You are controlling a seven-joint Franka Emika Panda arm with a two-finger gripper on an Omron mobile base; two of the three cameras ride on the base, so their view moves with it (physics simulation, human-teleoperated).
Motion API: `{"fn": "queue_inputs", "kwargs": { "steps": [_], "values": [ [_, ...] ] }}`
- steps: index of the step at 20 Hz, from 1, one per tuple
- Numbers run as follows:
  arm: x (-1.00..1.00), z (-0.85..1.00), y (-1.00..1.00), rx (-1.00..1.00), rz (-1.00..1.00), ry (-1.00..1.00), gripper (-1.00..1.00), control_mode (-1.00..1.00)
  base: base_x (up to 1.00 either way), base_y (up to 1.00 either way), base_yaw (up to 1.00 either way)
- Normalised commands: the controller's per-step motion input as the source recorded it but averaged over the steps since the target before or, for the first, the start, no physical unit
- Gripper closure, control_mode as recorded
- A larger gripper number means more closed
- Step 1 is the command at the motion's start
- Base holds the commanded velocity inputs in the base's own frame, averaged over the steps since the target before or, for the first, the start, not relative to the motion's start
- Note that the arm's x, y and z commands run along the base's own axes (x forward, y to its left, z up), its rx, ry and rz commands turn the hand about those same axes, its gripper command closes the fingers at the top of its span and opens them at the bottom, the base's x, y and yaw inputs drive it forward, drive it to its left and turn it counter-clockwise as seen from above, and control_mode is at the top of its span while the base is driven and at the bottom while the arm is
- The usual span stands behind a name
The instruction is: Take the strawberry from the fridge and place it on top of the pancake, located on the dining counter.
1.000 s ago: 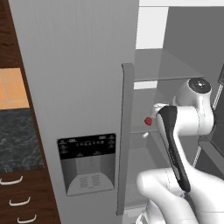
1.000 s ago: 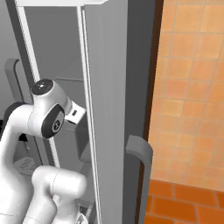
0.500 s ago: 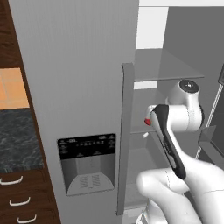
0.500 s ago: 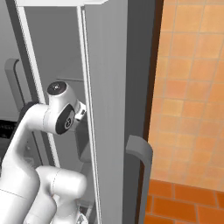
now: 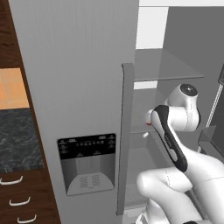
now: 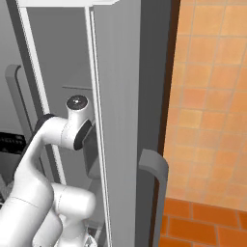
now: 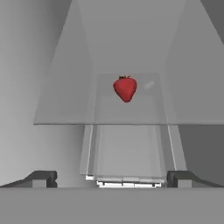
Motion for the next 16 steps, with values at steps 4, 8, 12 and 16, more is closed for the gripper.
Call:
{"fn": "queue_inputs", "kwargs": {
  "steps": [4,8,12,16],
  "values": [
    [0.48,-0.32,-0.01,-0.1,0.01,0.0,-1.0,-1.0,0.0,0.0,0.0],
    [0.58,-0.09,-0.03,-0.01,0.0,0.0,-1.0,-1.0,0.0,0.0,0.0],
    [0.54,-0.16,-0.09,0.0,0.0,0.0,-1.0,-1.0,0.0,0.0,0.0],
    [0.56,-0.23,-0.01,0.0,0.0,0.03,-1.0,-1.0,0.0,0.0,0.0]
  ]
}}
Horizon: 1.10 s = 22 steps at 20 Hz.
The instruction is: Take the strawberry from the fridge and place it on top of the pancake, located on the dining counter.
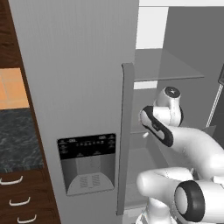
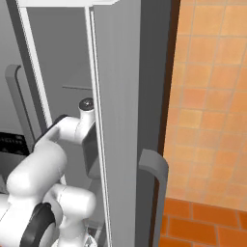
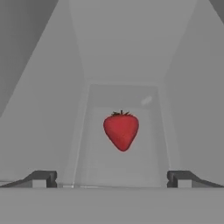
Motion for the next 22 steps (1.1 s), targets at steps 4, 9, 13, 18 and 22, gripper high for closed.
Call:
{"fn": "queue_inputs", "kwargs": {
  "steps": [4,9,13,18,22],
  "values": [
    [0.46,-0.31,-0.05,0.0,0.0,0.02,-1.0,-1.0,0.0,0.0,0.0],
    [0.33,-0.27,-0.15,0.0,0.0,0.05,-1.0,-1.0,0.0,0.0,0.0],
    [0.19,-0.22,0.0,0.0,0.0,0.04,-1.0,-1.0,0.0,0.0,0.0],
    [0.01,-0.1,0.0,0.0,0.0,0.0,-1.0,-1.0,0.0,0.0,0.0],
    [0.05,-0.13,0.0,0.0,0.0,0.0,-1.0,-1.0,0.0,0.0,0.0]
  ]
}}
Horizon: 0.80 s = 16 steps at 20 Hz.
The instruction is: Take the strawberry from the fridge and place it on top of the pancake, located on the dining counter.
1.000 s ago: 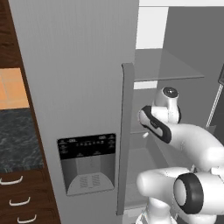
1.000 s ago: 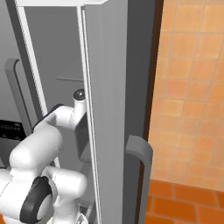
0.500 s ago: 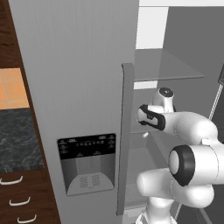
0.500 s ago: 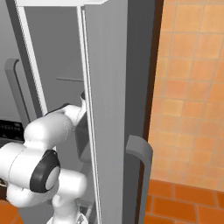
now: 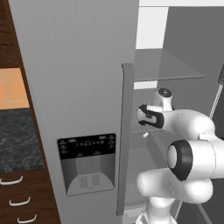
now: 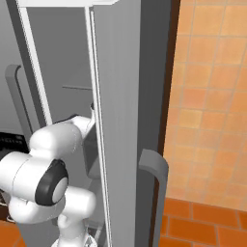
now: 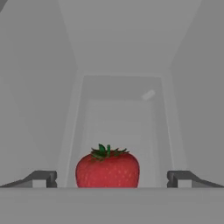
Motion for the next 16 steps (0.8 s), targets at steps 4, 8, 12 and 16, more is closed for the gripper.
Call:
{"fn": "queue_inputs", "kwargs": {
  "steps": [4,8,12,16],
  "values": [
    [0.09,-0.19,0.0,0.0,0.0,0.0,-1.0,-1.0,0.0,0.0,0.0],
    [0.03,-0.26,0.06,0.0,0.0,0.03,1.0,-1.0,0.0,0.0,0.0],
    [0.02,-0.22,0.0,0.0,0.0,0.03,1.0,-1.0,0.0,0.0,0.0],
    [0.0,-0.22,0.04,0.0,0.0,0.01,1.0,-1.0,0.0,0.0,0.0]
  ]
}}
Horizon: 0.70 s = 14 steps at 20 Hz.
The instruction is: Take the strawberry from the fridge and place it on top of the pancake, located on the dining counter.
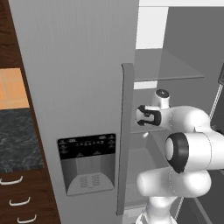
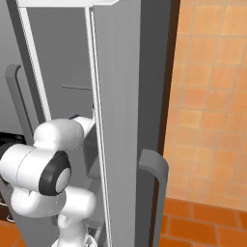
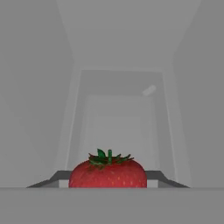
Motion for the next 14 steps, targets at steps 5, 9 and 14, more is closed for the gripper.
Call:
{"fn": "queue_inputs", "kwargs": {
  "steps": [5,9,14],
  "values": [
    [-0.54,0.26,0.09,0.0,0.0,-0.07,1.0,-1.0,0.0,0.0,0.0],
    [-0.88,0.9,0.16,0.0,-0.01,-0.12,1.0,-1.0,0.0,0.0,0.0],
    [-0.93,1.0,0.09,0.0,-0.01,0.0,1.0,-1.0,0.0,0.0,0.0]
  ]
}}
